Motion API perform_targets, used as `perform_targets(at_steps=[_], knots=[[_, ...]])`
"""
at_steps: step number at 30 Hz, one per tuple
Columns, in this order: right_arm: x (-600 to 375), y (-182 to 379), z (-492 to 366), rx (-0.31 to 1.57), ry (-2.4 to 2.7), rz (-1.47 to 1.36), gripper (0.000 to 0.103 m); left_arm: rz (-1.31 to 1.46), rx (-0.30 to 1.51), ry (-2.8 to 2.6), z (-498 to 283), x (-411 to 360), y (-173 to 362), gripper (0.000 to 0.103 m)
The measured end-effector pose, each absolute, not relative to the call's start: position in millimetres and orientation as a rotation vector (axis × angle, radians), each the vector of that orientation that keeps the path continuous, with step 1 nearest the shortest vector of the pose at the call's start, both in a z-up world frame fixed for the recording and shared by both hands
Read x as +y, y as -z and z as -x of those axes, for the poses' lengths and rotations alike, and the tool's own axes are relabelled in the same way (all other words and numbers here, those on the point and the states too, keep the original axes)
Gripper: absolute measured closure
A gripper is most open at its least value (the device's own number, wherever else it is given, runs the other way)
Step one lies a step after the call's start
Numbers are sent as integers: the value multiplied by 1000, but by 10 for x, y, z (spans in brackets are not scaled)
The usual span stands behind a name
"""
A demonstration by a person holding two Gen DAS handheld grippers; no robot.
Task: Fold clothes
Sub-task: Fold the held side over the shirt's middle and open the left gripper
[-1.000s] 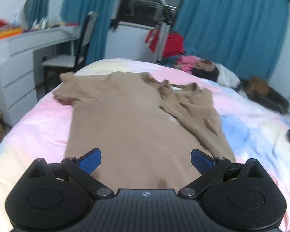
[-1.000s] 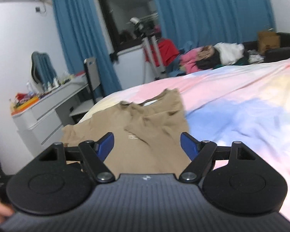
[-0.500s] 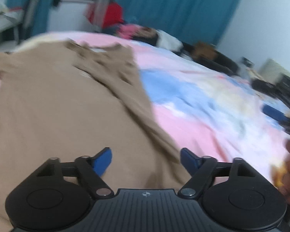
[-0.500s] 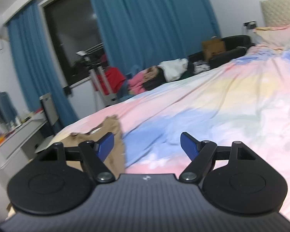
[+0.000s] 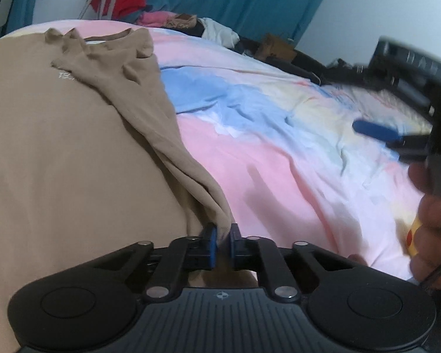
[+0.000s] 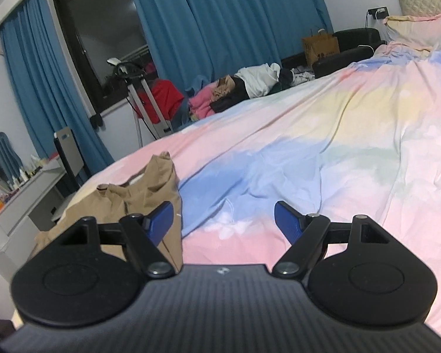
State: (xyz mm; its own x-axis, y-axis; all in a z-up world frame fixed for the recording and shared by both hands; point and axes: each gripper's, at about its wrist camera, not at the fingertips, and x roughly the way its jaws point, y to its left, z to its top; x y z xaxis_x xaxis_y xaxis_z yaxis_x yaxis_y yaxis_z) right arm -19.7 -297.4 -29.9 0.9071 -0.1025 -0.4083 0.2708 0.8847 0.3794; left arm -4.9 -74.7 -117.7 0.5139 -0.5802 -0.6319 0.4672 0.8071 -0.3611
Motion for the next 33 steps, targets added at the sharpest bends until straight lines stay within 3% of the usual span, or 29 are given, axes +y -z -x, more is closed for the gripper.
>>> perform_targets(at_steps=[10, 18, 28, 33], knots=[[-2942, 403, 119, 463, 213, -440, 26, 560, 1027, 545, -242, 391, 983, 100], [-2831, 465, 46, 526, 177, -423, 26, 372, 1076, 343, -377, 548, 1114, 101], [-2883, 375, 91, 498, 167, -451, 26, 241, 913, 502, 80, -170, 649, 71], [-2994, 329, 167, 461, 180, -486, 26, 96, 946, 535, 356, -830, 786, 59]])
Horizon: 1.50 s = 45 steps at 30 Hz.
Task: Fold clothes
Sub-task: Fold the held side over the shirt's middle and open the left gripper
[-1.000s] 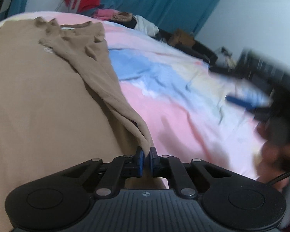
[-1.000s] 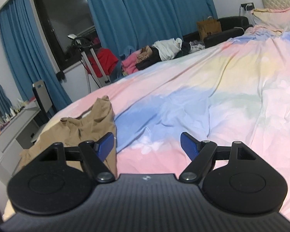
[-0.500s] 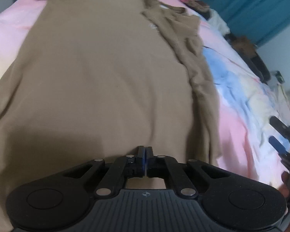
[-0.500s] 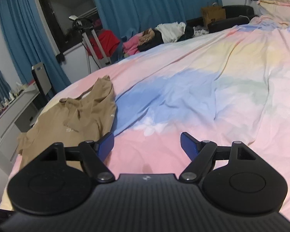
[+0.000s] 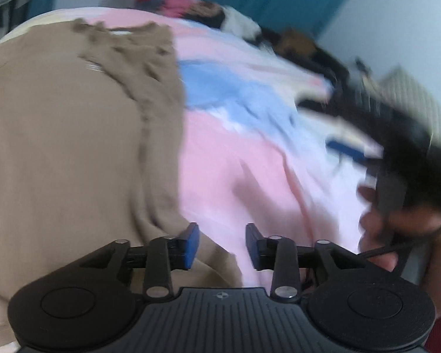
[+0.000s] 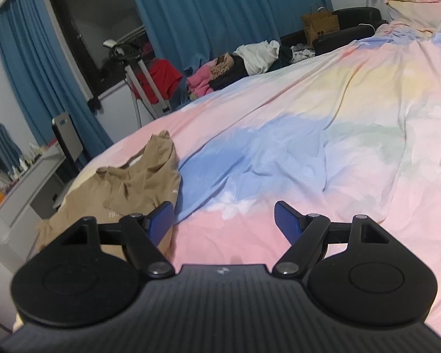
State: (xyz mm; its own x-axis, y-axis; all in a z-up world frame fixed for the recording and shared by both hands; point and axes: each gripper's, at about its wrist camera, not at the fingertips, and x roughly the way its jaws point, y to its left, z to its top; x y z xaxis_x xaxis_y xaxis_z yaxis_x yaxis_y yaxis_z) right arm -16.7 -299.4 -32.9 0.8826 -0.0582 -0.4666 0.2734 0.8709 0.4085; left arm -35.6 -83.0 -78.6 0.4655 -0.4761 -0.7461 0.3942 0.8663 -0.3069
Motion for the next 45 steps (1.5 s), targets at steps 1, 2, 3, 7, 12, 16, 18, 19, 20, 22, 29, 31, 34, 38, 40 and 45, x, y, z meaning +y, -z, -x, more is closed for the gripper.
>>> perform_targets(at_steps=[1, 2, 3, 7, 12, 16, 18, 19, 20, 22, 29, 31, 34, 38, 40, 45], knots=[[-3021, 327, 177, 455, 186, -489, 26, 54, 964, 514, 365, -933, 845, 57], [-3047, 328, 184, 451, 193, -489, 26, 21, 983, 481, 358, -996, 909, 56], [-3074, 333, 189, 449, 199, -494, 26, -13, 1003, 448, 351, -1058, 974, 53], [-3179, 387, 183, 456, 210, -534, 26, -72, 1036, 389, 372, -1120, 1141, 46], [-3201, 442, 144, 469, 205, -539, 26, -78, 1001, 365, 435, -1043, 1145, 83], [-3230, 468, 136, 478, 205, -555, 26, 25, 982, 410, 439, -883, 1040, 97], [-3241, 477, 139, 483, 210, -566, 26, 107, 962, 438, 467, -721, 915, 97], [-3244, 481, 140, 485, 211, -571, 26, 171, 962, 459, 484, -593, 846, 97], [-3243, 483, 142, 487, 210, -573, 26, 233, 967, 480, 496, -464, 790, 97], [-3239, 484, 145, 490, 209, -577, 26, 352, 976, 518, 521, -196, 683, 97], [-3154, 491, 110, 518, 201, -552, 26, 444, 1052, 413, 535, 645, 575, 98], [-3117, 503, 90, 536, 189, -543, 26, 386, 1130, 366, 493, 708, 688, 98], [-3025, 513, 60, 571, 149, -524, 26, 287, 1204, 305, 486, 708, 826, 101], [-2886, 485, 105, 579, 111, -493, 26, 296, 1192, 334, 476, 751, 751, 87], [-2835, 468, 132, 578, 93, -483, 26, 317, 1175, 336, 415, 800, 674, 71], [-2634, 474, 92, 594, 27, -430, 26, 336, 1134, 330, -49, 816, 506, 47]])
